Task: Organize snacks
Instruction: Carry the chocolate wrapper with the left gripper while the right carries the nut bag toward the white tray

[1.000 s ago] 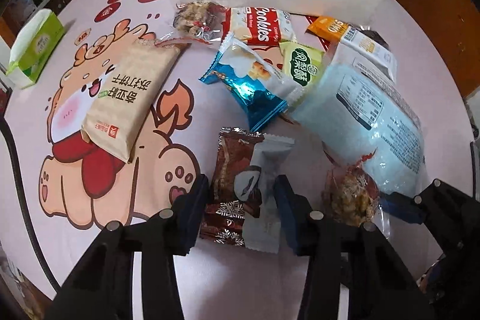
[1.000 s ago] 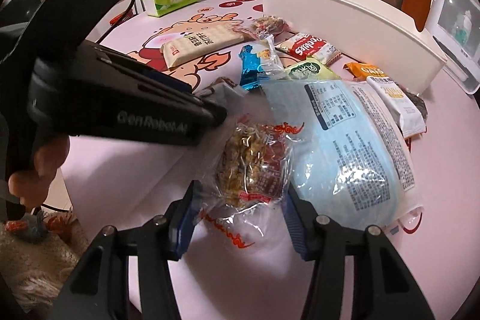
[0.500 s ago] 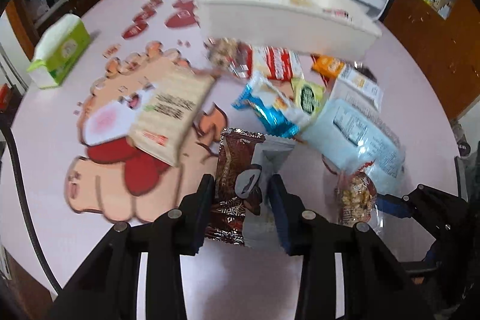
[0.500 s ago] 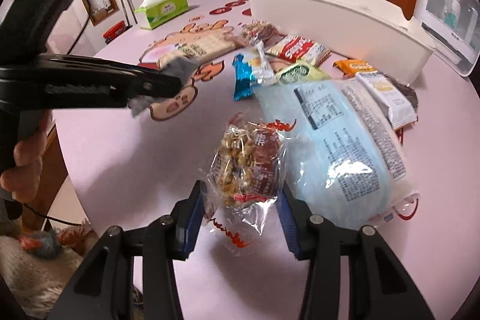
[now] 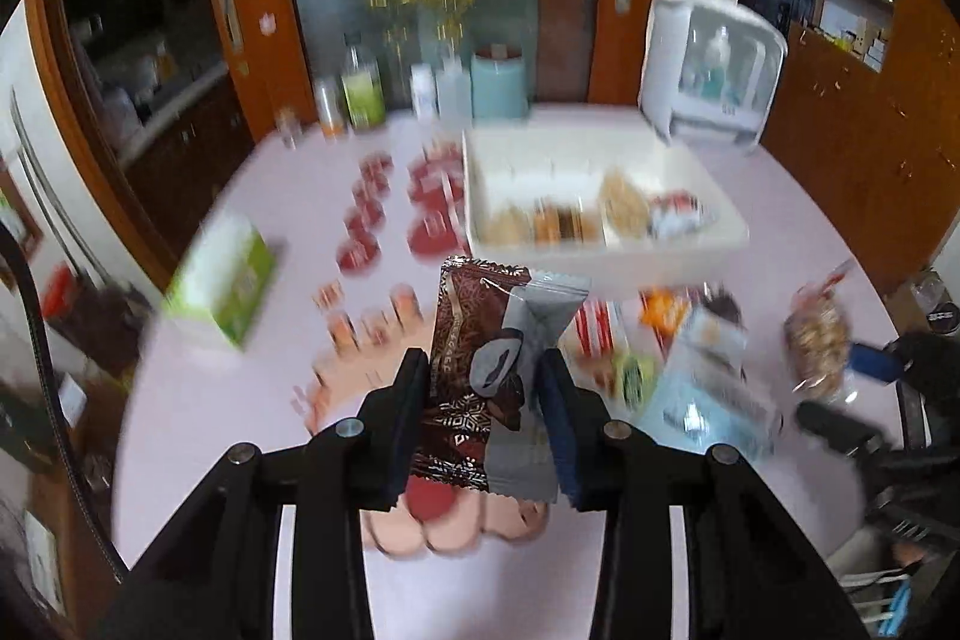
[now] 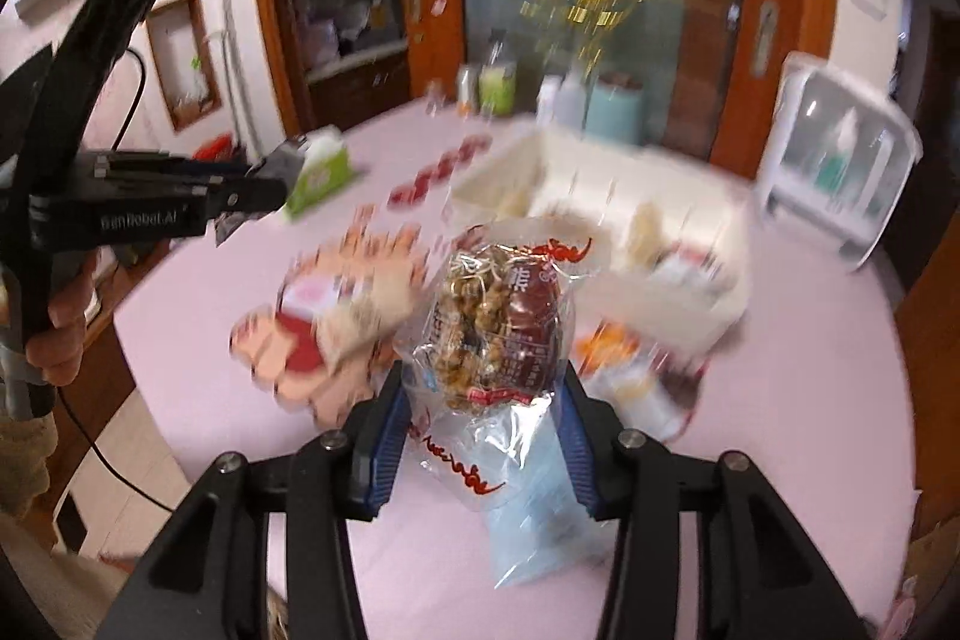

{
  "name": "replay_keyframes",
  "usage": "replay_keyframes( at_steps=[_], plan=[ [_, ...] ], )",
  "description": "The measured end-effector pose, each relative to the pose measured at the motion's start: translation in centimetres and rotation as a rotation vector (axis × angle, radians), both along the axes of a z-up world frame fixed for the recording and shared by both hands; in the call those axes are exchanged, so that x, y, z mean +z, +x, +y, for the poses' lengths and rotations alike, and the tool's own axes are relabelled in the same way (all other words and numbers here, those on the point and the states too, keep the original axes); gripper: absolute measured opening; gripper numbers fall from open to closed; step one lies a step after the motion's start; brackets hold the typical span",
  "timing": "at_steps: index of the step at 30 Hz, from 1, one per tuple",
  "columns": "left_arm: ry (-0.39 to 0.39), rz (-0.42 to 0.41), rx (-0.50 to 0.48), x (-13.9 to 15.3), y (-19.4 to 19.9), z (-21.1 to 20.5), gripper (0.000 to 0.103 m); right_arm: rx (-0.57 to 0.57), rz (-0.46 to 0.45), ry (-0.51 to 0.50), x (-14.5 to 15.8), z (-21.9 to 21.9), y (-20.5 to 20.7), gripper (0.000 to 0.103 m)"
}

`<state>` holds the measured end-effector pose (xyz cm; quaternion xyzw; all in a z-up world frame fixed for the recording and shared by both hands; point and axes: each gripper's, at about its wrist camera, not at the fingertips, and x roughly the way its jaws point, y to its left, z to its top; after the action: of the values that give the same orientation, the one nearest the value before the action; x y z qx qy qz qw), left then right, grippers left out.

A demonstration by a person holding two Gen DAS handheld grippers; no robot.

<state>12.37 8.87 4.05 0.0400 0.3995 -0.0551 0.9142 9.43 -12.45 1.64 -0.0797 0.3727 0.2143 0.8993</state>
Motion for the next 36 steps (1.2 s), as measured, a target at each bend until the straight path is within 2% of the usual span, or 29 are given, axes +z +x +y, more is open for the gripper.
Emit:
replay_keyframes(
  at_steps=[4, 9, 14, 18, 21, 25, 36],
  plan=[
    [0.044, -0.089, -0.008, 5.0, 1.5, -0.3, 0.036, -0.053, -0.066, 0.024, 5.7, -0.9, 2.4, 0.046],
    [0.111, -0.188, -0.004, 9.9, 3.9, -1.6, 0.036, -0.119, -0.107, 0.061, 10.5, -1.6, 5.6, 0.046],
    [0.103, -0.197, -0.018, 11.9, 7.7, -3.1, 0.036, -0.187, -0.126, 0.065, 12.8, -1.7, 9.2, 0.046],
    [0.107, -0.201, -0.011, 12.0, 11.2, -4.5, 0.036, -0.234, -0.109, 0.07, 13.1, -2.0, 12.4, 0.047],
    [0.092, -0.17, -0.004, 10.9, 14.4, -5.5, 0.036, -0.274, -0.087, 0.064, 12.2, -2.5, 15.2, 0.047],
    [0.083, -0.106, 0.009, 7.6, 18.7, -6.7, 0.036, -0.32, -0.025, 0.071, 9.7, -3.7, 19.1, 0.047],
    [0.054, 0.145, 0.046, -4.9, 29.5, -10.7, 0.037, -0.42, 0.154, 0.052, 0.0, -7.4, 28.2, 0.049]
  ],
)
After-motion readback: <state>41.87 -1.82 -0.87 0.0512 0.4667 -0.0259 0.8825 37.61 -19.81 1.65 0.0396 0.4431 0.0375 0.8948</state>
